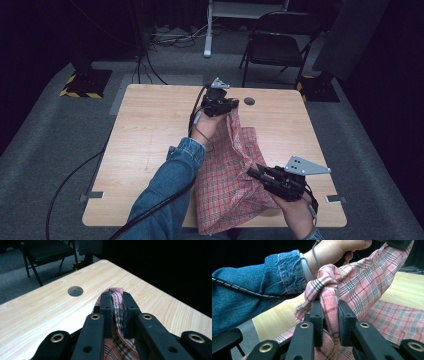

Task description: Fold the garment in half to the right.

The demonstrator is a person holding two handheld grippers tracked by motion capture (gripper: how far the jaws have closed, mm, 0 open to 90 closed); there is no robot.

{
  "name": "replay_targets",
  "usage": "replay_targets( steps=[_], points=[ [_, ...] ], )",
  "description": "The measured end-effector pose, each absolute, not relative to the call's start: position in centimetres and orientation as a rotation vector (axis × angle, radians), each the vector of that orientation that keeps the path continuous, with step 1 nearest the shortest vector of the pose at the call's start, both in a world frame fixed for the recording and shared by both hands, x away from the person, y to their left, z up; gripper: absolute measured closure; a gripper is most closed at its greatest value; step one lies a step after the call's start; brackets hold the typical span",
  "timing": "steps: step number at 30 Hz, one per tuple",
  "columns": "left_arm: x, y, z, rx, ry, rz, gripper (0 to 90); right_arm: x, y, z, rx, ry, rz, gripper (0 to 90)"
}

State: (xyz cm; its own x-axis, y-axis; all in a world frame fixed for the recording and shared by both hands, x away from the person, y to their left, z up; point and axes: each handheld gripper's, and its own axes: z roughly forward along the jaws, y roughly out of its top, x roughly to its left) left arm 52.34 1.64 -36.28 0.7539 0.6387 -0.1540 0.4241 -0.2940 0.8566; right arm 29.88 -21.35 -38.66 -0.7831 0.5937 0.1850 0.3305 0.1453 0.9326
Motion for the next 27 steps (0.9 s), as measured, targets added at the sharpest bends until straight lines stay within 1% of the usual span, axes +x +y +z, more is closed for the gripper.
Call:
replay_targets(
  steps=[5,6,7,8,9,10,11,13,14,17,22,27],
  points=[
    [52.6,0.5,-37.2,1.943,0.806,0.254,81.2,29.8,-22.2,-39.6,0.937,2.179,1.647,77.4],
    [52.7,0.2,-37.5,1.939,0.802,0.249,79.2,29.7,-22.5,-39.9,0.942,2.172,1.623,77.2],
    [52.8,-0.1,-38.0,1.923,0.786,0.223,70.6,29.7,-22.9,-40.2,0.952,2.17,1.59,76.2],
    [53.0,-0.4,-38.4,1.921,0.767,0.185,52.5,29.6,-23.4,-40.6,0.971,2.161,1.555,71.7],
    [52.7,-0.6,-38.6,1.929,0.757,0.185,40.0,29.4,-24.1,-41.1,0.994,2.139,1.506,60.6],
    [52.4,-0.6,-38.7,1.921,0.72,0.207,36.7,29.1,-25.0,-41.7,1.045,2.102,1.447,48.7],
    [52.0,-0.5,-38.8,1.917,0.7,0.213,32.6,28.6,-25.9,-42.3,1.094,2.065,1.421,41.3],
    [51.6,-0.1,-38.9,1.919,0.697,0.208,31.5,27.7,-27.4,-43.3,1.143,2.012,1.399,32.0],
    [51.5,0.1,-38.9,1.922,0.701,0.213,31.6,27.4,-27.8,-43.5,1.157,1.998,1.381,30.5],
    [51.4,1.1,-38.9,1.924,0.732,0.222,32.5,27.2,-27.9,-43.6,1.124,2.004,1.359,30.5],
    [51.3,2.6,-38.9,1.918,0.772,0.251,32.7,27.6,-26.5,-43.2,1.038,2.046,1.367,30.0],
    [51.4,4.0,-39.8,1.924,0.824,0.267,33.0,28.4,-25.4,-43.5,0.996,2.103,1.345,29.1]
  ],
)
